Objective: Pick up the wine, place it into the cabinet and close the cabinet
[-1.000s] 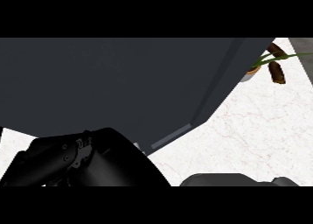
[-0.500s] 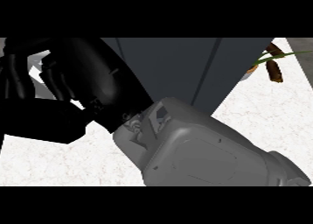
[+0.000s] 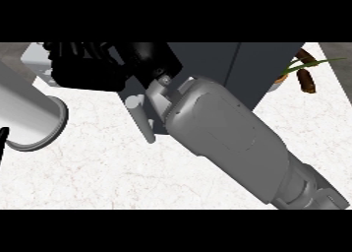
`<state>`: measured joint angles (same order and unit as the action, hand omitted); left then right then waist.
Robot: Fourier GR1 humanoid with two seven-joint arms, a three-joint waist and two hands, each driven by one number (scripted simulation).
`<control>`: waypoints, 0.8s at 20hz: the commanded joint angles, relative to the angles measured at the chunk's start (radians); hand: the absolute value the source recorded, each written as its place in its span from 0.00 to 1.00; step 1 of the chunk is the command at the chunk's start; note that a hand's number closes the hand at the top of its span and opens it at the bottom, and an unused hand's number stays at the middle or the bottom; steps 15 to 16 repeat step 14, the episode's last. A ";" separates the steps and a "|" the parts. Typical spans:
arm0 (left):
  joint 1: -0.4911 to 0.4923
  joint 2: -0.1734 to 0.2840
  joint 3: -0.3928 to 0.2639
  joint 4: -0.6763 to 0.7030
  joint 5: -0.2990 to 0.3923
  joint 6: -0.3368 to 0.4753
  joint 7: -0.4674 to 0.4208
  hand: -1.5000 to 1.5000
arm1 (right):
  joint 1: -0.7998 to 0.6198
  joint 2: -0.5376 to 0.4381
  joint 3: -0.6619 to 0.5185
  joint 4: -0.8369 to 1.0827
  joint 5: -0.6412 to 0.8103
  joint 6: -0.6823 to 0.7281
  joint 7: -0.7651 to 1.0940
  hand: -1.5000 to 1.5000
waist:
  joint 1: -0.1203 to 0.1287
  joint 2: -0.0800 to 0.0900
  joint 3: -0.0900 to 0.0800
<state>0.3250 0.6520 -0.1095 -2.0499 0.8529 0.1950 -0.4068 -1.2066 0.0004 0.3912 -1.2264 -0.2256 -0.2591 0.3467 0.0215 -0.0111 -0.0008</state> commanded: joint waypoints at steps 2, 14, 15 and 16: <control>0.002 -0.010 0.009 -0.002 -0.021 -0.011 0.007 0.00 | 0.017 -0.052 -0.090 0.182 0.000 0.082 -0.134 1.00 | 0.005 0.019 0.000; -0.054 -0.032 0.007 0.017 -0.025 -0.014 0.032 0.00 | -0.007 -0.092 -0.102 0.285 0.071 0.109 -0.229 1.00 | 0.010 0.026 -0.001; -0.054 -0.032 0.007 0.017 -0.025 -0.014 0.032 0.00 | -0.007 -0.092 -0.102 0.285 0.071 0.109 -0.229 1.00 | 0.010 0.026 -0.001; -0.054 -0.032 0.007 0.017 -0.025 -0.014 0.032 0.00 | -0.007 -0.092 -0.102 0.285 0.071 0.109 -0.229 1.00 | 0.010 0.026 -0.001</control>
